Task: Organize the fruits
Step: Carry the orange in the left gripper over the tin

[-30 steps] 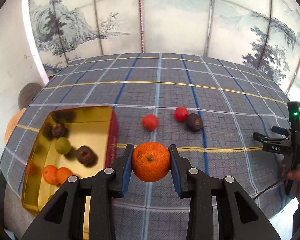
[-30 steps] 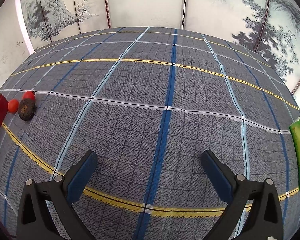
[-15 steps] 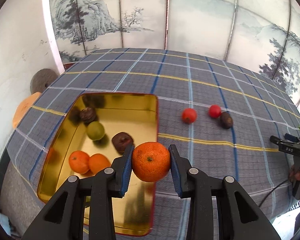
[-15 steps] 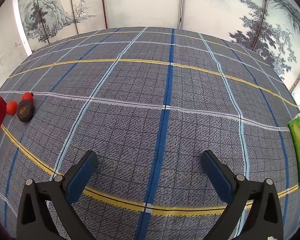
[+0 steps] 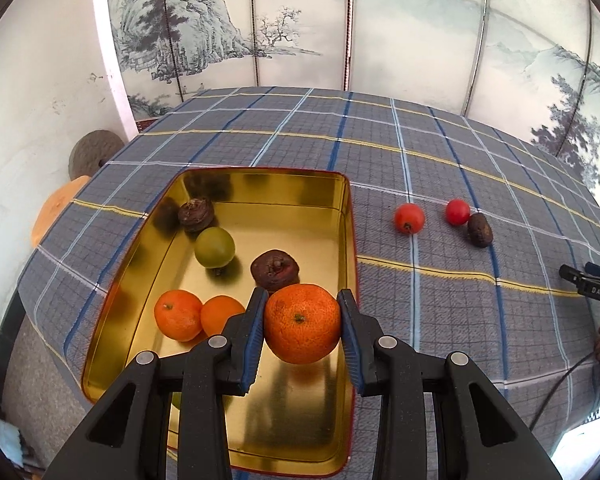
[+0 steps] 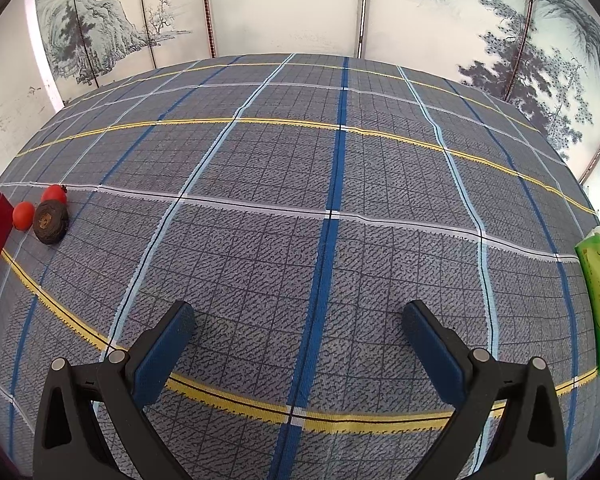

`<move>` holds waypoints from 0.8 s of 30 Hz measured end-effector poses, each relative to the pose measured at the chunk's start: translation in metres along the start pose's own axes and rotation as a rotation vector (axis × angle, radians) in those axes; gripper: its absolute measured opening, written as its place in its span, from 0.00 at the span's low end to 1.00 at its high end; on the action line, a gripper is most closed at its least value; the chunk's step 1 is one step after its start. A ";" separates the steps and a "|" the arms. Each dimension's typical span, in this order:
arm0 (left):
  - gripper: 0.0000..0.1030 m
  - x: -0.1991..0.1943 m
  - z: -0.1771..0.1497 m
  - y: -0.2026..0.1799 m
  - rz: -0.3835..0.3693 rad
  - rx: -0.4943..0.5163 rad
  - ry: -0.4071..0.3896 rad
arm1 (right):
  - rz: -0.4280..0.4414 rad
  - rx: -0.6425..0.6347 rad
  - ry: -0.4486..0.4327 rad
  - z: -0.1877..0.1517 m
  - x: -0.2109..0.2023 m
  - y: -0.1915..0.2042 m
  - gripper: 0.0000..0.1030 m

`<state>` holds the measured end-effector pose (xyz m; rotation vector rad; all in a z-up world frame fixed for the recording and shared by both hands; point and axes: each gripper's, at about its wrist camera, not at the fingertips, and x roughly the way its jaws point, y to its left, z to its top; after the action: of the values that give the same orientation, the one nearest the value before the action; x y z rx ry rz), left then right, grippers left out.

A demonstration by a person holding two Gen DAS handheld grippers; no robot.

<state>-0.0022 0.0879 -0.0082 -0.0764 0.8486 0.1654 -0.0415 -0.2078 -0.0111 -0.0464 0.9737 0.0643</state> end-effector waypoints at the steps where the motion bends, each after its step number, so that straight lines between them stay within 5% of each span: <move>1: 0.35 0.000 0.000 0.001 0.001 -0.001 0.000 | 0.000 0.000 0.000 0.000 0.000 0.000 1.00; 24: 0.37 0.021 -0.005 0.009 0.063 0.028 0.035 | -0.015 0.017 -0.001 -0.001 -0.001 0.003 1.00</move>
<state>0.0063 0.0982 -0.0272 -0.0260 0.8886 0.2117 -0.0428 -0.2054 -0.0103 -0.0383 0.9723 0.0425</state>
